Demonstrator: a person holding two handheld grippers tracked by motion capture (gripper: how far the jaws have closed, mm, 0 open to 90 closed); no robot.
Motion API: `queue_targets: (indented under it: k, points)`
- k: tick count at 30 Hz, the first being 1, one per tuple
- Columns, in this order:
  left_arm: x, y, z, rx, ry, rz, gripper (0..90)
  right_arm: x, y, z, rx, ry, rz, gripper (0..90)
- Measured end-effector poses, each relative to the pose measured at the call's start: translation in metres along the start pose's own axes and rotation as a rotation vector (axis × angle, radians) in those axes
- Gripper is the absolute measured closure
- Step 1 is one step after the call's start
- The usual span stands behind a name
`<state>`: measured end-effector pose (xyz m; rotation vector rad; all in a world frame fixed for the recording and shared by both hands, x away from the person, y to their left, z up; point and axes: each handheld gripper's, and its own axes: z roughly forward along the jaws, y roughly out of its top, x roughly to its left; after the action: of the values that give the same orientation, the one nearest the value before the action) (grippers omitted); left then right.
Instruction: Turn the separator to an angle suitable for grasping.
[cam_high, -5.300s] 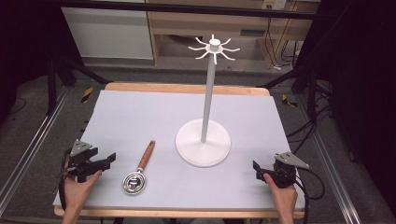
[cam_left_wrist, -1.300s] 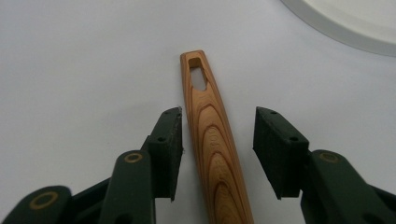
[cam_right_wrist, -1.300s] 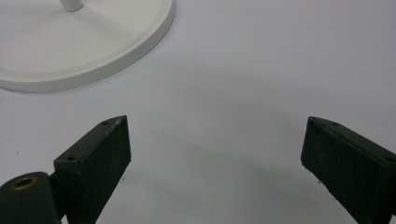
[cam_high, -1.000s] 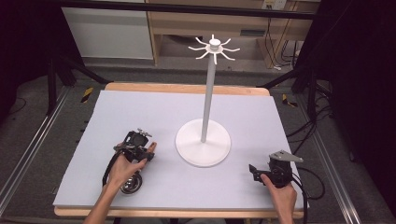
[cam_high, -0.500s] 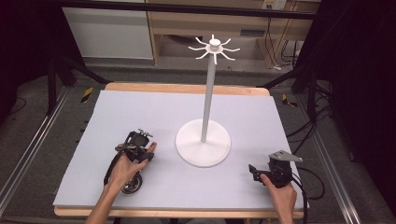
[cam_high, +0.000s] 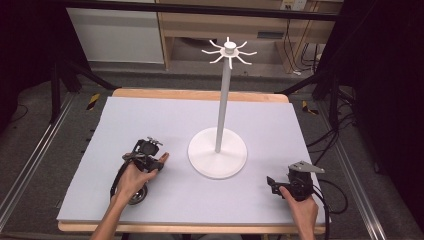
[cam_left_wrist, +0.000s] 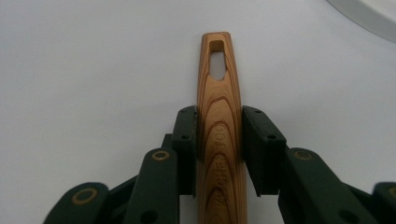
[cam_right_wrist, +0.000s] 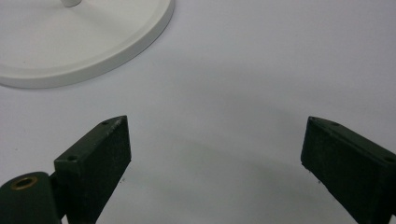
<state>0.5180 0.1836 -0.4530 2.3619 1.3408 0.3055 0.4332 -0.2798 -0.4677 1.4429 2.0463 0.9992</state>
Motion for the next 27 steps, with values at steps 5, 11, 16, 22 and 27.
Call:
queue_targets:
  k: [5,11,16,22,27]
  points:
    - [-0.002,0.002,0.000,0.014,0.010,0.005,67.4,0.000,0.000,0.000,0.002,0.003,0.005,8.9]
    - [-0.001,0.002,0.000,0.016,0.003,0.017,67.6,-0.001,0.000,0.000,0.000,0.002,0.003,8.9]
    - [-0.002,0.000,-0.002,0.006,-0.002,0.031,67.6,-0.001,0.000,0.000,-0.001,0.003,0.007,8.9]
    - [-0.003,-0.002,-0.009,-0.014,-0.011,0.042,67.7,-0.001,0.000,0.000,0.000,0.003,0.012,8.9]
    - [-0.002,-0.005,-0.018,-0.057,-0.016,0.039,67.7,-0.001,0.000,0.000,0.000,0.003,0.012,8.9]
